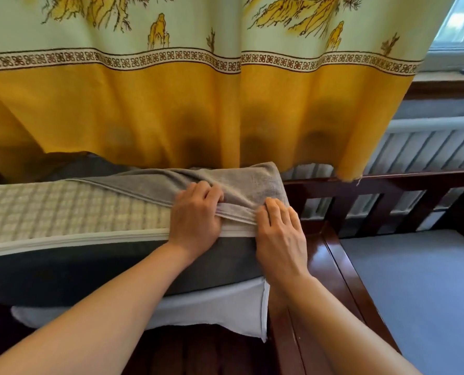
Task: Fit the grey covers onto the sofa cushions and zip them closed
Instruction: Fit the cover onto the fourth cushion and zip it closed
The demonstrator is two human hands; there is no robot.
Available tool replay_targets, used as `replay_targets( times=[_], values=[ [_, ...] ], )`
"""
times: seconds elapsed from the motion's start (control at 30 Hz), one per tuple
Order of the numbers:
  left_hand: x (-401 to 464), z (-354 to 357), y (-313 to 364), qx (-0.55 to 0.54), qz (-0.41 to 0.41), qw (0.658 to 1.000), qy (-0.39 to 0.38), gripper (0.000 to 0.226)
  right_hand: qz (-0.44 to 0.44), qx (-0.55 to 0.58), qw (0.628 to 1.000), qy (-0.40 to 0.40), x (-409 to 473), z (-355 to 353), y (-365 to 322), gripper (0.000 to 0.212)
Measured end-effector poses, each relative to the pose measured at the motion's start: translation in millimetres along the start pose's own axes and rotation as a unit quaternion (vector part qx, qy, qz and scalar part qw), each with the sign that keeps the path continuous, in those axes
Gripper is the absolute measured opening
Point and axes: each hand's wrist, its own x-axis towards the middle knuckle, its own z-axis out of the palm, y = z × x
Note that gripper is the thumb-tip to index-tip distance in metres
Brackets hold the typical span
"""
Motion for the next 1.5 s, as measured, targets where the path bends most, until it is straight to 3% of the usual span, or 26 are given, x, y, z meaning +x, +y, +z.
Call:
replay_targets(
  times=[0.17, 0.37, 0.53, 0.63, 0.83, 1.03, 1.1, 1.17, 1.33, 1.43, 1.5],
  values=[
    [-17, -29, -84, 0.057, -0.181, 0.981, -0.027, 0.025, -0.038, 0.037, 0.998, -0.032, 13, 2, -49, 0.035],
    [-32, -54, -156, 0.092, -0.271, 0.948, -0.135, 0.048, -0.092, 0.036, 0.983, -0.154, 35, 4, -131, 0.058],
    [-34, -75, -218, 0.095, -0.264, 0.946, -0.163, 0.049, -0.074, 0.060, 0.974, -0.206, 57, 16, -209, 0.067],
    [-29, -85, -249, 0.078, -0.219, 0.950, -0.210, 0.045, -0.058, 0.059, 0.975, -0.204, 73, 30, -258, 0.066],
    [-22, -89, -291, 0.050, -0.173, 0.958, -0.222, 0.038, 0.012, 0.063, 0.985, -0.161, 86, 47, -314, 0.060],
    [9, -83, -320, -0.065, -0.278, 0.879, -0.382, 0.043, 0.027, 0.071, 0.992, -0.100, 79, 54, -320, 0.068],
    [12, -80, -324, -0.069, -0.264, 0.874, -0.402, 0.041, 0.020, 0.065, 0.992, -0.103, 78, 54, -320, 0.067],
    [11, -75, -324, -0.050, -0.258, 0.886, -0.382, 0.032, 0.011, 0.061, 0.993, -0.103, 79, 55, -318, 0.067],
    [-2, -79, -317, -0.026, -0.232, 0.948, -0.216, 0.023, -0.001, 0.085, 0.993, -0.081, 87, 61, -315, 0.067],
    [-25, -95, -327, -0.021, -0.101, 0.989, -0.104, 0.026, -0.007, 0.093, 0.995, -0.037, 86, 60, -314, 0.061],
    [-46, -113, -335, -0.026, 0.009, 0.998, -0.049, 0.028, -0.021, 0.101, 0.995, -0.004, 83, 58, -312, 0.054]
  ],
)
